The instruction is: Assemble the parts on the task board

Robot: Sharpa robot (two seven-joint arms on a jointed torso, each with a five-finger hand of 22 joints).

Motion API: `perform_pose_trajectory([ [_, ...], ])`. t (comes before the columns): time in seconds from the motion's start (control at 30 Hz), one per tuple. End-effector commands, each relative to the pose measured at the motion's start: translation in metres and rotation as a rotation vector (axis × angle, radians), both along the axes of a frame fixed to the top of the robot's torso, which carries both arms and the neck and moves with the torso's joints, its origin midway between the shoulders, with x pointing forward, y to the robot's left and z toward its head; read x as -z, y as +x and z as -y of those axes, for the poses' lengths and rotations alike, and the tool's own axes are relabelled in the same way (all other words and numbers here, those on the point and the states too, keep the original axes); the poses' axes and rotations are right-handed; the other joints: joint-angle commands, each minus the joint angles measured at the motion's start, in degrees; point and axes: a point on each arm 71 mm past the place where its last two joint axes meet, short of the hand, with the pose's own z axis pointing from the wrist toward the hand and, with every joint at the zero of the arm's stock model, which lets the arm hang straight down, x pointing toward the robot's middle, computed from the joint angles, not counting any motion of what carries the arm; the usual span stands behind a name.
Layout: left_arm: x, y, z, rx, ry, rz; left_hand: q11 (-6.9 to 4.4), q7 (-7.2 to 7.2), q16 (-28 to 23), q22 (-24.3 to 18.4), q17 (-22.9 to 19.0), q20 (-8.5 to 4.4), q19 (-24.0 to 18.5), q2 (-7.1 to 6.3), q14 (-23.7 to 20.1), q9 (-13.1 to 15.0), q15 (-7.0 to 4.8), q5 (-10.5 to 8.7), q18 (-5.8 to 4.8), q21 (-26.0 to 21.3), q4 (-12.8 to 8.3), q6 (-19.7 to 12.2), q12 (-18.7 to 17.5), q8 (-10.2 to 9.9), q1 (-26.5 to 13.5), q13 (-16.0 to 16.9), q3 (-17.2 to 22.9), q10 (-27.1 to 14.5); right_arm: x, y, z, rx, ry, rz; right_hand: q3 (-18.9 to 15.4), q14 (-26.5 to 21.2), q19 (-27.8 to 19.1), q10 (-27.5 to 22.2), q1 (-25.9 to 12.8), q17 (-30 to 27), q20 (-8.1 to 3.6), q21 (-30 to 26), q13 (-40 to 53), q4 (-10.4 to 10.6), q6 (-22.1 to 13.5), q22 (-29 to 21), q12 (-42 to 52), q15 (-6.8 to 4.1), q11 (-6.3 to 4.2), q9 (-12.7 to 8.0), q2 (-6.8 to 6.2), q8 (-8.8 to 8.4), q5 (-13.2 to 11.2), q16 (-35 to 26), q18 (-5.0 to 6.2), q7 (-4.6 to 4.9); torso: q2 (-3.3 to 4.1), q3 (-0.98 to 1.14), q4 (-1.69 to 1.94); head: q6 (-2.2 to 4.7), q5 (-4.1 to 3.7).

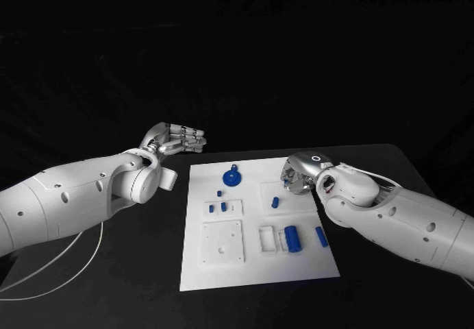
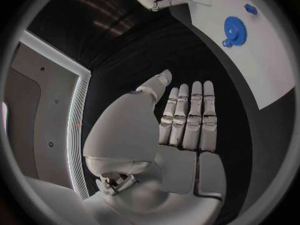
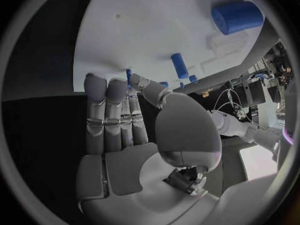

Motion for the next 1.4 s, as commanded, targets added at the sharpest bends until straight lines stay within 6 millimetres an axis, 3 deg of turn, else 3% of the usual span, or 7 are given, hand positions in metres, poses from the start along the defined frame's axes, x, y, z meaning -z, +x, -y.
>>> perform_pose_trajectory([
  [0.03, -0.002, 0.002, 0.001, 0.008, -0.020, 0.001, -0.14, 0.02, -0.3, 0.0, 0.0, 0.02, 0.2, 0.60, 0.2, 0.0, -0.12, 0.26, -0.22, 0.2, -0.1, -0.1, -0.2, 0.1, 0.1, 0.0, -0.1, -0.2, -0.009, 0.000, 0.001, 0.009, 0.061, 0.042, 0.6, -0.2, 0.5, 0.3, 0.2, -0.2, -0.27, -0.6, 0.1, 0.2, 0.4, 0.6, 0.1, -0.38, 0.02, 0.2, 0.20, 0.41, -0.4, 0.3, 0.93, 0.13, 0.04, -0.01, -0.06, 0.14, 0.01],
  [0.33, -0.001, 0.004, 0.000, 0.000, -0.024, 0.000, -0.14, 0.02, -0.3, 0.0, 0.0, 0.02, 0.2, 0.60, 0.2, 0.0, -0.12, 0.26, -0.22, 0.2, -0.1, -0.1, -0.2, 0.1, 0.1, 0.0, -0.1, -0.2, -0.029, -0.002, 0.004, 0.011, 0.181, 0.058, 0.5, -0.2, 0.7, 0.4, 0.3, -0.5, -0.34, -1.3, 0.1, 0.4, 0.3, 1.6, 0.1, -0.49, 0.03, 0.3, 0.11, 0.37, 0.0, 0.5, 0.94, 0.12, 0.02, -0.05, -0.05, 0.39, 0.24],
  [0.57, -0.001, 0.006, 0.003, -0.006, -0.031, 0.002, -0.12, 0.03, -0.2, -0.4, 0.0, 0.04, 0.3, 0.58, 0.1, 0.0, -0.11, 0.20, -0.22, 0.2, -0.2, -0.1, -0.2, 0.1, 0.1, 0.0, -0.2, -0.3, -0.039, -0.018, -0.013, -0.056, 0.262, 0.053, 0.1, -0.1, 0.9, 0.3, 0.3, -0.9, -0.35, -2.0, 0.1, 0.3, 0.2, 2.1, 0.1, -0.50, 0.03, 0.3, 0.34, 0.37, 0.0, 0.6, 0.94, 0.13, -0.18, -0.10, -0.11, 1.11, 1.90],
  [0.83, -0.001, 0.008, 0.010, -0.010, -0.038, 0.007, -0.12, 0.04, -0.3, -0.5, -0.1, 0.05, 0.3, 0.59, 0.1, 0.0, -0.09, 0.24, -0.20, 0.2, -0.2, -0.1, -0.2, 0.1, 0.1, 0.0, -0.2, -0.3, -0.035, -0.045, -0.045, -0.163, 0.275, 0.039, 0.0, -0.1, 1.0, 0.3, 0.3, -1.2, -0.36, -2.3, 0.1, 0.2, 0.3, 2.5, 0.1, -0.51, 0.04, 0.3, 0.39, 0.38, 0.1, 0.6, 0.91, 0.14, -0.60, -0.37, -0.18, 0.24, 5.10],
  [0.93, -0.001, 0.009, 0.012, -0.010, -0.040, 0.008, -0.12, 0.04, -0.3, -0.5, -0.1, 0.05, 0.3, 0.59, 0.1, 0.0, -0.09, 0.24, -0.20, 0.2, -0.2, -0.1, -0.2, 0.1, 0.1, 0.0, -0.2, -0.3, -0.031, -0.053, -0.054, -0.193, 0.271, 0.035, 0.0, -0.2, 1.0, 0.3, 0.3, -1.3, -0.35, -2.4, 0.1, 0.2, 0.3, 2.6, 0.1, -0.50, 0.05, 0.3, 0.41, 0.38, 0.1, 0.6, 0.90, 0.13, -0.65, -0.39, -0.17, -0.84, 6.60],
  [1.17, -0.001, 0.010, 0.018, -0.005, -0.045, 0.010, -0.10, 0.04, -0.3, -0.7, -0.1, 0.06, 0.4, 0.60, 0.1, 0.0, -0.09, 0.26, -0.20, 0.2, -0.1, -0.2, -0.2, 0.1, 0.2, 0.0, -0.3, -0.3, -0.015, -0.070, -0.075, -0.260, 0.251, 0.011, 0.0, -0.2, 1.0, 0.3, 0.3, -1.5, -0.34, -2.7, 0.1, 0.1, 0.3, 2.9, 0.1, -0.49, 0.04, 0.3, 0.39, 0.38, 0.1, 0.6, 0.87, 0.13, -0.63, -0.34, -0.22, -1.66, 8.26],
  [1.4, 0.000, 0.010, 0.025, 0.003, -0.056, 0.005, -0.10, 0.04, -0.3, -0.7, -0.1, 0.06, 0.4, 0.60, 0.1, 0.0, -0.09, 0.26, -0.20, 0.2, -0.1, -0.2, -0.2, 0.1, 0.2, 0.0, -0.3, -0.3, 0.006, -0.083, -0.091, -0.308, 0.226, -0.034, 0.0, -0.2, 1.1, 0.3, 0.2, -1.7, -0.35, -2.9, 0.1, 0.1, 0.3, 3.1, 0.1, -0.50, 0.04, 0.3, 0.40, 0.37, 0.3, 0.6, 0.87, 0.13, -0.62, -0.31, -0.16, -2.48, 9.26],
])
